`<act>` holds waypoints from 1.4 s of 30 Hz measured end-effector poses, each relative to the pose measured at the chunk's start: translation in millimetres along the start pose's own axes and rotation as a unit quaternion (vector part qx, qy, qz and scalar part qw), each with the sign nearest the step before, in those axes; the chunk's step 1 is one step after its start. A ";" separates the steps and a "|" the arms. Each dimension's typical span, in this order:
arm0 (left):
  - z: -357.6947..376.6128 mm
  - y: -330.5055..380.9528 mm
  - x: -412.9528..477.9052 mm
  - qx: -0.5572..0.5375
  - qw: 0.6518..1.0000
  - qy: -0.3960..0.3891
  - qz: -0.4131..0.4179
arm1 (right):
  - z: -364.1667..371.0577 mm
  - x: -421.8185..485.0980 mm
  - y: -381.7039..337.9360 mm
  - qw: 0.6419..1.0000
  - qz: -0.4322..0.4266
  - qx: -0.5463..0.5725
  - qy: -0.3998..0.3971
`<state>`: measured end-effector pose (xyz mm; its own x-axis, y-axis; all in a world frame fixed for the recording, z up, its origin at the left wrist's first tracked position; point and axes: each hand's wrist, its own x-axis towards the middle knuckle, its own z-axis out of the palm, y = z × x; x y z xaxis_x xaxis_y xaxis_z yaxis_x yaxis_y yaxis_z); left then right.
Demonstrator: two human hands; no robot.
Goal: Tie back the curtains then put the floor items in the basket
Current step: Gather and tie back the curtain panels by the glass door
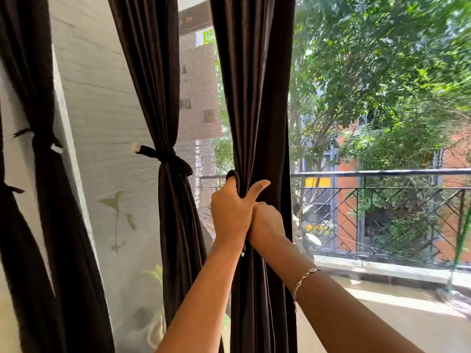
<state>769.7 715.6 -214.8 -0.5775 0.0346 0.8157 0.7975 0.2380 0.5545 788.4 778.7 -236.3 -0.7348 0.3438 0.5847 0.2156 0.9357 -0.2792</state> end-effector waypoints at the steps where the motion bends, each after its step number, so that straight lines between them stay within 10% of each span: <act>1: 1.0 0.7 0.0 0.013 1.000 -0.001 -0.008 | -0.6 -1.7 -0.9 1.000 -0.002 0.003 -0.005; 8: 5.7 -6.5 3.0 0.005 0.999 0.026 -0.022 | -23.1 -1.5 34.5 0.977 0.004 0.201 -0.076; 13: -9.3 -20.2 13.7 -0.208 0.971 -0.089 -0.079 | -55.9 21.4 85.4 0.905 0.085 0.334 0.251; 18: -27.8 -21.6 19.7 -0.306 0.926 -0.186 -0.123 | -60.1 48.5 88.8 0.747 0.017 0.655 -0.111; 22: -29.8 -24.7 22.9 -0.315 0.911 -0.218 -0.150 | -43.7 59.2 82.7 0.680 0.073 0.709 -0.171; 27: -27.7 -21.1 20.5 -0.300 0.926 -0.192 -0.123 | -40.3 58.8 74.4 0.739 0.062 0.659 -0.130; 33: -6.1 -17.4 13.0 -0.087 0.990 -0.100 -0.036 | -17.1 22.0 59.7 0.962 -0.003 0.226 0.154; 42: 6.5 6.3 -4.9 -0.068 0.992 -0.096 0.045 | 4.2 -38.2 22.8 0.963 -0.072 -0.091 0.243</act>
<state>776.4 723.2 -216.3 -0.5159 0.2363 0.8234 0.8555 0.0937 0.5092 818.7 786.6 -268.2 -0.3864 0.1650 0.9075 0.2763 0.9594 -0.0568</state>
